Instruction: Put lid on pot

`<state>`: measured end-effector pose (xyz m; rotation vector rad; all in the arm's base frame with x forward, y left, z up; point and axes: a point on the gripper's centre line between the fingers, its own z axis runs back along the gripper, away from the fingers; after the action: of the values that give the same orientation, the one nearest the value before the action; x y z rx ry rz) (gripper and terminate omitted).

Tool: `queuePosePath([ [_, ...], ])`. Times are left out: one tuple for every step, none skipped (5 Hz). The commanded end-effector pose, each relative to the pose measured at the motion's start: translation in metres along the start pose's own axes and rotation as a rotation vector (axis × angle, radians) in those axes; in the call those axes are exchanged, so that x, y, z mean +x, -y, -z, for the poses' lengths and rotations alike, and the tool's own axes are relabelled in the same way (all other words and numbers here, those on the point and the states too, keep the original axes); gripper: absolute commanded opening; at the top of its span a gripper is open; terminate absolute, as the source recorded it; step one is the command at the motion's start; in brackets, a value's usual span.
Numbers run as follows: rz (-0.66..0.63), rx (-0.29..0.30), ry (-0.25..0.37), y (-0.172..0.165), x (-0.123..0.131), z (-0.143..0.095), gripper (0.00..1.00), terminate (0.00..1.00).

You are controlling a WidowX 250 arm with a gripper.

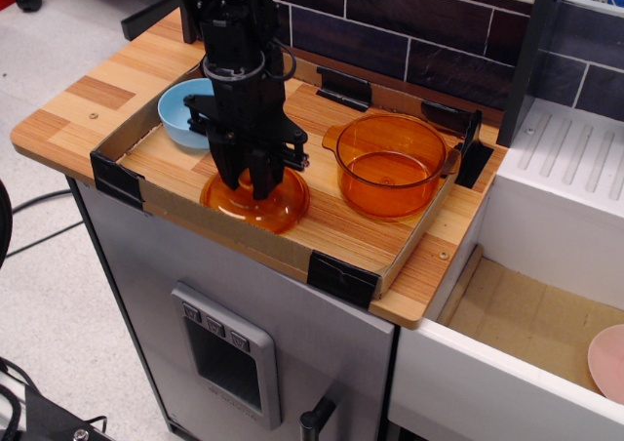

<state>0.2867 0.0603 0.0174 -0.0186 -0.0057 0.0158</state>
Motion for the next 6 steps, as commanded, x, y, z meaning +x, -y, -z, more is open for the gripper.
queuePosePath([
  [-0.057, -0.024, 0.028, 0.007, 0.016, -0.068, 0.00, 0.00],
  [-0.075, -0.039, 0.032, 0.013, 0.021, -0.087, 0.00, 0.00],
  [-0.082, -0.049, 0.021, 0.025, 0.031, -0.089, 0.00, 0.00],
  [-0.103, -0.049, 0.024, 0.041, 0.046, -0.080, 0.00, 0.00],
  [-0.122, -0.045, 0.024, 0.059, 0.060, -0.075, 0.00, 0.00],
  [-0.122, -0.027, 0.028, 0.077, 0.066, -0.066, 0.00, 0.00],
])
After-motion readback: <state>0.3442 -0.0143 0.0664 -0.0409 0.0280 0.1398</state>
